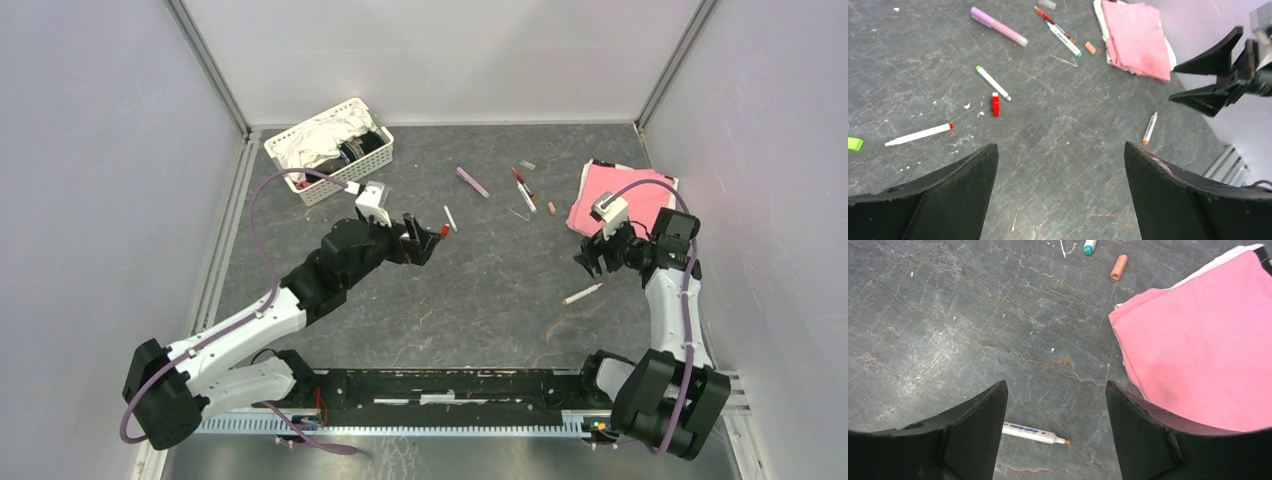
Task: Insert the pens into the pen caps
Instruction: Pick up the pen from the center of the board.
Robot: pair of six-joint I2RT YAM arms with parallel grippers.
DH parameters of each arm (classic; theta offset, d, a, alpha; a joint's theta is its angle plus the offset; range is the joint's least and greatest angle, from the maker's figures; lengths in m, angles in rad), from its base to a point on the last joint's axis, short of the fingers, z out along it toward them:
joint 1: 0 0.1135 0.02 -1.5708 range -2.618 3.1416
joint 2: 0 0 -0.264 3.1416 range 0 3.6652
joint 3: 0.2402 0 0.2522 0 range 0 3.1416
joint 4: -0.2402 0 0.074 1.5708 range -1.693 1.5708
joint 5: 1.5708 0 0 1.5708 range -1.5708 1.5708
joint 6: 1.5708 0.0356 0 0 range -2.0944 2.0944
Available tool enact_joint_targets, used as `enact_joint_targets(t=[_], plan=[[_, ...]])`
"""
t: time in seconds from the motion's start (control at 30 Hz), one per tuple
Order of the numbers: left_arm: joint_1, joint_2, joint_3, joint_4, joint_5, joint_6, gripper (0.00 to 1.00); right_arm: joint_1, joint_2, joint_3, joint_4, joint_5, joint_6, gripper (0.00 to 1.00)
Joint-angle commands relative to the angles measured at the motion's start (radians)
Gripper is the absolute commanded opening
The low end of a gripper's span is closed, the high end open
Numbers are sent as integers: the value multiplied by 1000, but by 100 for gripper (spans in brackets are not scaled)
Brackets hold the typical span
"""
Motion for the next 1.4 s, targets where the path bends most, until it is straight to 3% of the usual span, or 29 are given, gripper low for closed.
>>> enact_joint_targets(t=[0.0,0.23,0.47,0.63,0.8,1.03,1.37], plan=[[15,11,103,-27,15,-74,100,-3,-53,-1,-44,25,-5,78],[20,208,504,-437,-142,-95,100,-3,-68,6,-20,-27,39,78],[20,294,708,-657,-277,-226,100,-3,-63,7,5,-54,86,78],[20,267,758,-671,-279,-268,100,-4,-57,-9,42,-74,132,78],[21,218,692,-582,-250,-247,100,-4,-76,-18,40,-60,132,79],[21,245,905,-774,-361,-467,99,-3,-71,-26,63,-72,158,79],[21,157,937,-782,-353,-675,97,-4,-105,-79,99,-42,171,79]])
